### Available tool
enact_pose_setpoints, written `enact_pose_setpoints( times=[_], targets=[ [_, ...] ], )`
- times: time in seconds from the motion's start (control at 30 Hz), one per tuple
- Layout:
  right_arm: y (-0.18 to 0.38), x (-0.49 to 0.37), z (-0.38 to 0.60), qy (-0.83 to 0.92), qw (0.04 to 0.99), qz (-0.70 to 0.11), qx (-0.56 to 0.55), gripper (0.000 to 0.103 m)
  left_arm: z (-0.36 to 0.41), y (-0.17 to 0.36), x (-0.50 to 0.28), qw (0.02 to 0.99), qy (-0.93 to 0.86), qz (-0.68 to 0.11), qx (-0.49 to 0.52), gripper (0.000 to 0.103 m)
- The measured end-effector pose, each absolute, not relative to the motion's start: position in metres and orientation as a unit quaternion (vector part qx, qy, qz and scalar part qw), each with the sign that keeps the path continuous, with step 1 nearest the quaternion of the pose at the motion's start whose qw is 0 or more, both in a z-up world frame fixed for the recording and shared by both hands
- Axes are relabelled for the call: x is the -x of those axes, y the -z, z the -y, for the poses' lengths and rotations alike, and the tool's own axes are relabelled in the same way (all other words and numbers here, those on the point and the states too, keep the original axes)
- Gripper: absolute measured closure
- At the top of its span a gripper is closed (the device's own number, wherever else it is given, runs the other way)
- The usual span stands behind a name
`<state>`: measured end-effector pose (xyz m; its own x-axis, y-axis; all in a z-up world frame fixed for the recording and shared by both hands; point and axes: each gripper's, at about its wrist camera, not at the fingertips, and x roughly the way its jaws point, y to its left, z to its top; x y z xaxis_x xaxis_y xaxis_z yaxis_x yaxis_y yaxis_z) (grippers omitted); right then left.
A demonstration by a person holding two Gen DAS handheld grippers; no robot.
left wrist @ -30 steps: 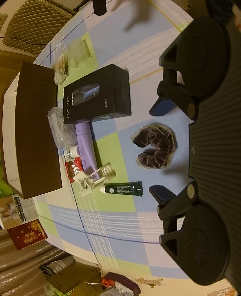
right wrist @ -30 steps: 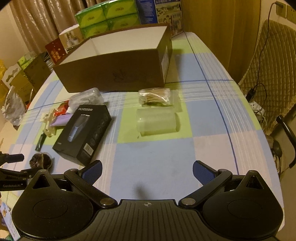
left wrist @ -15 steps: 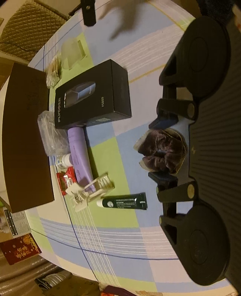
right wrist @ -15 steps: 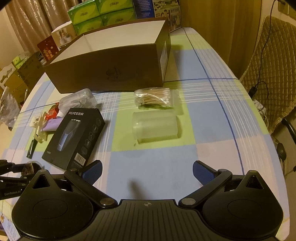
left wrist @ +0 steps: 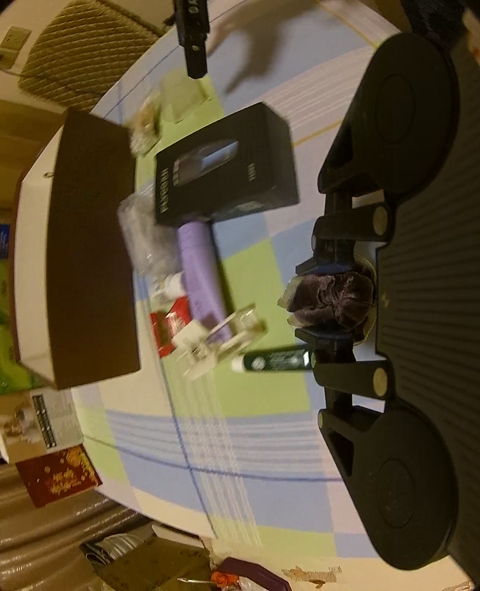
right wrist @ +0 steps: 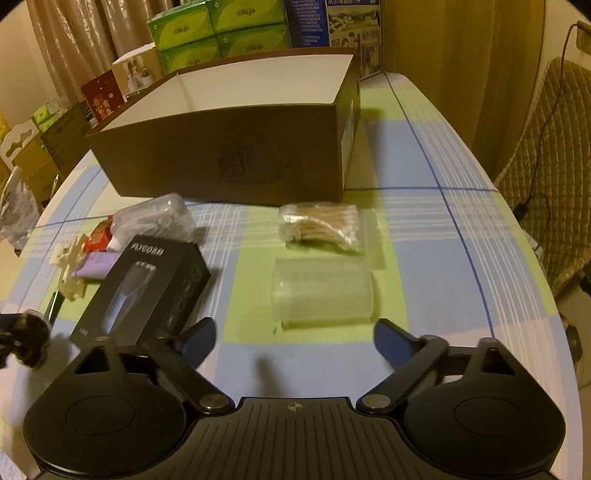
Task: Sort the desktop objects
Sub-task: 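Grasp the brown scrunchie with the left tool while the right tool grasps the frosted cup, then carry both items into the brown box and open the left tool over it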
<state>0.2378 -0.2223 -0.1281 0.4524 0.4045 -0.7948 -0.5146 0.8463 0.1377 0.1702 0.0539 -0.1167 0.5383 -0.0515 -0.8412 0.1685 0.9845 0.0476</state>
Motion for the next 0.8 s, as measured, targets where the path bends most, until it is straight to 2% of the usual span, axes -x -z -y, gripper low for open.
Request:
enact_pose_setpoints(
  times=[0.33, 0.4, 0.53, 0.8],
  targets=[
    [0.139, -0.273, 0.216, -0.262, 0.852, -0.447, 0.070, 0.016, -0.070, 0.104, -0.192, 0.880, 0.051, -0.470, -0.052, 0.079],
    [0.143, -0.278, 0.215, -0.260, 0.851, -0.452, 0.071, 0.019, -0.071, 0.103, -0.194, 0.880, 0.051, -0.469, -0.053, 0.079],
    [0.147, -0.282, 0.211, -0.260, 0.848, -0.455, 0.081, 0.034, -0.072, 0.101, -0.200, 0.881, 0.055, -0.466, -0.057, 0.078],
    [0.138, -0.273, 0.209, -0.271, 0.845, -0.453, 0.086, 0.034, -0.070, 0.094, -0.207, 0.883, 0.068, -0.460, -0.065, 0.078]
  ],
)
